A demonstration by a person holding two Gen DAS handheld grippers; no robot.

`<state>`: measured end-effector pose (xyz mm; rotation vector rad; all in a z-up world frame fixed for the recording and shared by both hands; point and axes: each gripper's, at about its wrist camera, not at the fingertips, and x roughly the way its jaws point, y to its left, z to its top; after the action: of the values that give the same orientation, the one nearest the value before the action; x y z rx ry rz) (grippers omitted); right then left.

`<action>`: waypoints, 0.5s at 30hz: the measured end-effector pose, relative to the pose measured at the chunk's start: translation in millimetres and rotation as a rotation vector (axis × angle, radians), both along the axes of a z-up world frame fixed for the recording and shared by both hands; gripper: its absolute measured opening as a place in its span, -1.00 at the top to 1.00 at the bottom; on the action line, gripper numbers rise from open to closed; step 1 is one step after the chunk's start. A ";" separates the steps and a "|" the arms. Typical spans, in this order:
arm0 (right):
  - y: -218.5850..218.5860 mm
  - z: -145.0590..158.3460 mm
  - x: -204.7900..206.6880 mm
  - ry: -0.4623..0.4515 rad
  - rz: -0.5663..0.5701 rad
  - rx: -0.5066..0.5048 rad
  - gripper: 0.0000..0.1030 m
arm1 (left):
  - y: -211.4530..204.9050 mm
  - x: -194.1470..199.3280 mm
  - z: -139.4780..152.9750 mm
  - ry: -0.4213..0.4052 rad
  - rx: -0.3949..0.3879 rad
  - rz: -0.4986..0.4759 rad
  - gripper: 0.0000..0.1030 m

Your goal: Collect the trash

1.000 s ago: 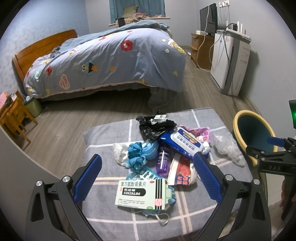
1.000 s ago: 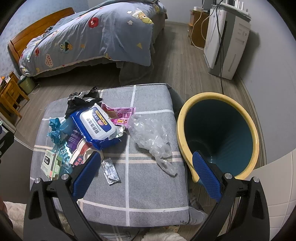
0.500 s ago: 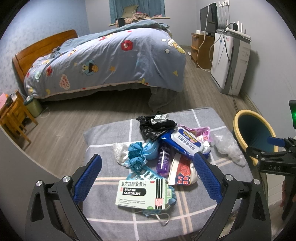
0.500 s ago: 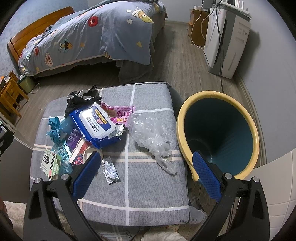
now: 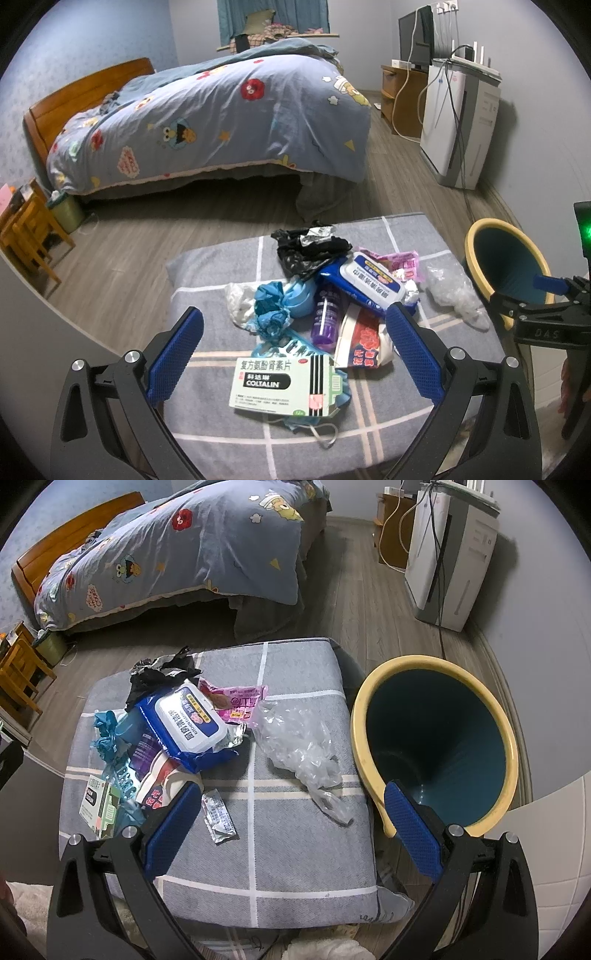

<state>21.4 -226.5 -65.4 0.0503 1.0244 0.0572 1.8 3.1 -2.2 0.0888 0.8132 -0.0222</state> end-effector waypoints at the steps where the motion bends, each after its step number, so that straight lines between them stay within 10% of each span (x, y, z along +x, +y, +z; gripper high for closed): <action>1: 0.1 0.0 -0.2 0.003 0.002 0.004 -0.89 | 0.4 0.1 -0.4 0.002 -0.004 0.000 -0.90; 15: -15.3 24.7 16.2 -0.027 0.013 -0.106 -0.89 | -1.4 1.8 -3.5 -0.002 0.000 -0.034 -0.90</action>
<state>37.6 -241.8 -40.7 -0.0532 0.9994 0.0150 3.6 1.6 -5.6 0.1029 0.8098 -0.0537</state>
